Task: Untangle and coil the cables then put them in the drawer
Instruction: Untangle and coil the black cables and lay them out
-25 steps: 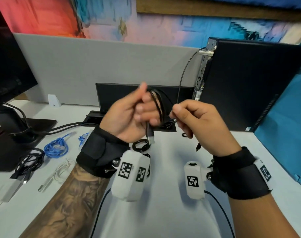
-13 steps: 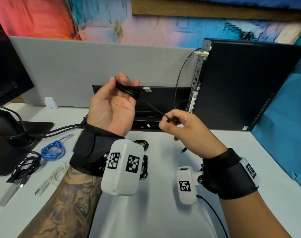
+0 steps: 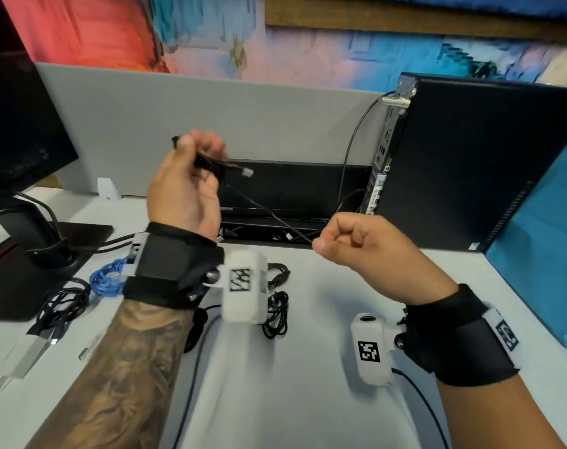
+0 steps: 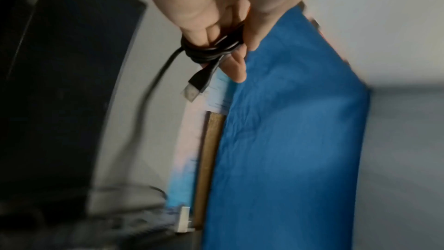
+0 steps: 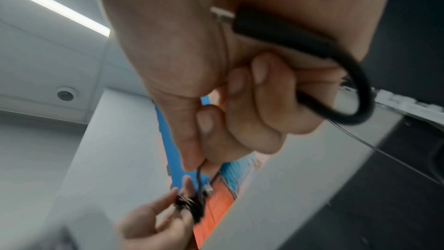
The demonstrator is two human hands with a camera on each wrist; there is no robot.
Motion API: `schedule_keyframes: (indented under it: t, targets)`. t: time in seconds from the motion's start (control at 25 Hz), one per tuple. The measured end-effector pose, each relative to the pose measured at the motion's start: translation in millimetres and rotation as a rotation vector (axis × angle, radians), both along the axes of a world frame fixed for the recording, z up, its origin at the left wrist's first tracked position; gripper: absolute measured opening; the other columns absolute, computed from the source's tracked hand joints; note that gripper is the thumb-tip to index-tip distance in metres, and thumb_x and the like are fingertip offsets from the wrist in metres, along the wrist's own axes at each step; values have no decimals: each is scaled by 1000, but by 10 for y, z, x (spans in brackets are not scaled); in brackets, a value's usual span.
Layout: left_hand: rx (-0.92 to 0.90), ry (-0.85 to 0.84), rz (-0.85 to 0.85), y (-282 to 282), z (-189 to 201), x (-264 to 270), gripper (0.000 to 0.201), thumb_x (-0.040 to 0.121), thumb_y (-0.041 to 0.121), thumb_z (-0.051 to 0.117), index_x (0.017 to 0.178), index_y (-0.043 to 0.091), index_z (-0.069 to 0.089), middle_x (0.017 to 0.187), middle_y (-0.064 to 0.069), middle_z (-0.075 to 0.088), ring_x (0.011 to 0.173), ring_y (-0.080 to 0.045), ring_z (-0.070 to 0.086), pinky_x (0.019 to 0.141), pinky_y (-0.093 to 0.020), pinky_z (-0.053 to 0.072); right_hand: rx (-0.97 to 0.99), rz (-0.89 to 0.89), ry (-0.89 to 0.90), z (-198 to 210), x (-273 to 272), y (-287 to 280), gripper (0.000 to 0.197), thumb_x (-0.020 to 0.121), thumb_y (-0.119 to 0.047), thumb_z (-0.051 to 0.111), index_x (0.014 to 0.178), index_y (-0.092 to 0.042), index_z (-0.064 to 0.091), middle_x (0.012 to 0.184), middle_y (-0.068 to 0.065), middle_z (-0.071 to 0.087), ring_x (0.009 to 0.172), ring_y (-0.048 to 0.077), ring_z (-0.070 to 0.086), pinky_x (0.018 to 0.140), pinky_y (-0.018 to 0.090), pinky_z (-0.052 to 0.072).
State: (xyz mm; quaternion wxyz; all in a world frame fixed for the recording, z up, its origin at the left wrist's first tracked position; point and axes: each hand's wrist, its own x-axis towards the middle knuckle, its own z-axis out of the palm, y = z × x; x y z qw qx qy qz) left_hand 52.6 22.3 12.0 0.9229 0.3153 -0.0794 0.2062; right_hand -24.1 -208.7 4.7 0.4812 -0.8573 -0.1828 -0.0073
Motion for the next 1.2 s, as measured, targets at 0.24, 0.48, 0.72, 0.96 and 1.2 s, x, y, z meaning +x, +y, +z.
schedule_keyframes:
  t: [0.24,0.48,0.72,0.96,1.2]
  targets:
    - [1326,-18,-68,-459,-239,-253,39,98,40,55,86,6,68,76,-5,72,66,-15,68,73,-40,57,278,-84,-205,222,-94,-175,9,94,-10,67,87,-15,70,56,-6,49,54,6,44,52,13,40]
    - [977,-33,-564,-566,-100,-440,37,97,37,48,67,16,56,52,7,43,44,-8,39,65,-37,53,253,-202,-312,106,56,-358,9,98,-16,64,92,-21,69,60,-4,58,52,11,51,52,27,47]
    - [264,32,-863,-406,39,-367,41,99,43,41,67,18,52,49,10,36,39,-3,34,57,-23,49,31,40,-143,25,33,-201,13,99,-15,62,104,-19,74,72,3,71,70,13,67,64,17,52]
    - [-222,24,-695,-230,134,-297,28,102,26,44,84,9,58,66,2,50,51,-9,49,74,-30,56,-14,40,-27,-70,58,-146,21,103,-19,55,111,-20,75,71,-2,65,55,8,55,65,33,59]
    - [234,26,-300,-342,-62,-180,18,102,7,42,100,1,59,82,-7,65,74,-17,64,89,-36,54,-294,50,-191,64,-115,33,27,101,-37,55,90,-20,73,74,3,65,69,18,60,69,34,52]
